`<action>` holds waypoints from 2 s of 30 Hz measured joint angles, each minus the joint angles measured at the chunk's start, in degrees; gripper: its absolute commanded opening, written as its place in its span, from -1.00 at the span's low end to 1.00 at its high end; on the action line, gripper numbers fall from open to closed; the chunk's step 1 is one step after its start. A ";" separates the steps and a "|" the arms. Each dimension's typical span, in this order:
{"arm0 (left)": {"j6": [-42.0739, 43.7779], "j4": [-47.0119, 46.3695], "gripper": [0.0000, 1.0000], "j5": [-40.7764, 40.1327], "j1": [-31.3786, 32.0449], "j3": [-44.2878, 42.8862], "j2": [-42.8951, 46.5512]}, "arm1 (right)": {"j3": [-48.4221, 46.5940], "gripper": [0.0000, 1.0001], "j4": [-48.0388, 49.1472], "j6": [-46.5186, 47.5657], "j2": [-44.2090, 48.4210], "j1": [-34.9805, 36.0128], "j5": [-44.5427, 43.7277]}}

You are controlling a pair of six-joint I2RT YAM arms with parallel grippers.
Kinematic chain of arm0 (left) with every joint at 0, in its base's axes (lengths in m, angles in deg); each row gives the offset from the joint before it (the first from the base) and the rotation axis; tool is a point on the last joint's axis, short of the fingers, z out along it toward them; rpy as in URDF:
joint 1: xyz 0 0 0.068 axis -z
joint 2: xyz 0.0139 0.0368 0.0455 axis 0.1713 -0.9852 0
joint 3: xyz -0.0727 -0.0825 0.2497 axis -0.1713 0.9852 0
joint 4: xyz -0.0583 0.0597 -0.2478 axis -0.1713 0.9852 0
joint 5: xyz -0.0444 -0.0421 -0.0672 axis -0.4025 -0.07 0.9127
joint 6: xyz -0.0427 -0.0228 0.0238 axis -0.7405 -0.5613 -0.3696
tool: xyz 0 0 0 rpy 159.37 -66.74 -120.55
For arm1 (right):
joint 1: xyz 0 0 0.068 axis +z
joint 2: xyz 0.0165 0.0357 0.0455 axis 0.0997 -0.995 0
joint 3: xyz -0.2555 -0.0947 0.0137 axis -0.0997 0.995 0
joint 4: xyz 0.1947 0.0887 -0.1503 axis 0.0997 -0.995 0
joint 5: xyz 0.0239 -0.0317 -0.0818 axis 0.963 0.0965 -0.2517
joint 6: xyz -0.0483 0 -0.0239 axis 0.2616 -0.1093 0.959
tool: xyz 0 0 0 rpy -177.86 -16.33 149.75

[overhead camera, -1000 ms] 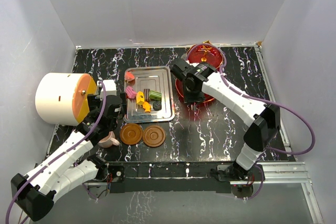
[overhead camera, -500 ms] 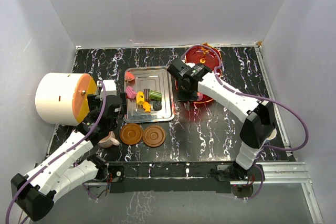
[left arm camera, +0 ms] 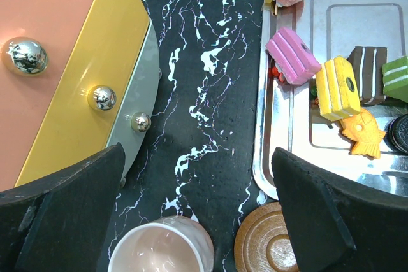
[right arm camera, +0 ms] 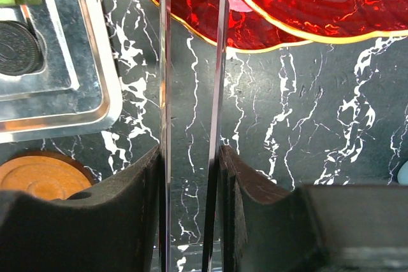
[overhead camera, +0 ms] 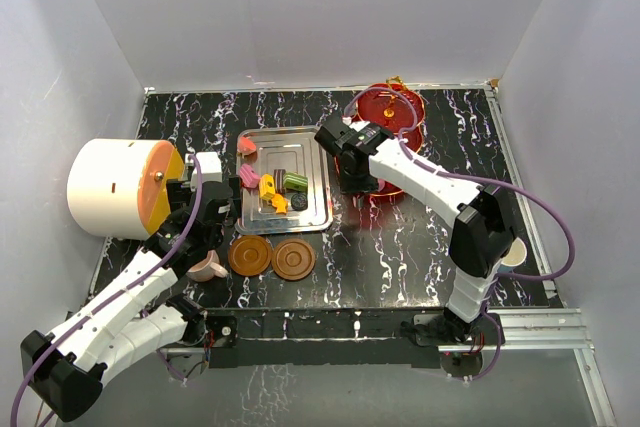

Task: Serve the afternoon tea
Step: Place the desert on the desert table.

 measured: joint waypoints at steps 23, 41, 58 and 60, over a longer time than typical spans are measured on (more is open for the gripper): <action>0.04 0.02 0.97 0.22 0.00 0.00 0.00 | 0.92 -0.27 3.65 0.74 6.67 0.00 8.70; 0.04 0.02 0.97 0.24 0.00 0.00 0.00 | 1.38 -0.38 7.80 0.87 -0.26 0.00 12.92; 0.02 0.04 0.97 0.28 0.00 0.00 0.13 | 11.87 -0.38 3.41 -0.26 12.33 -1.66 11.43; 0.02 0.04 0.97 0.35 0.00 0.00 0.17 | 12.33 -0.38 2.67 -0.48 13.88 -2.14 11.43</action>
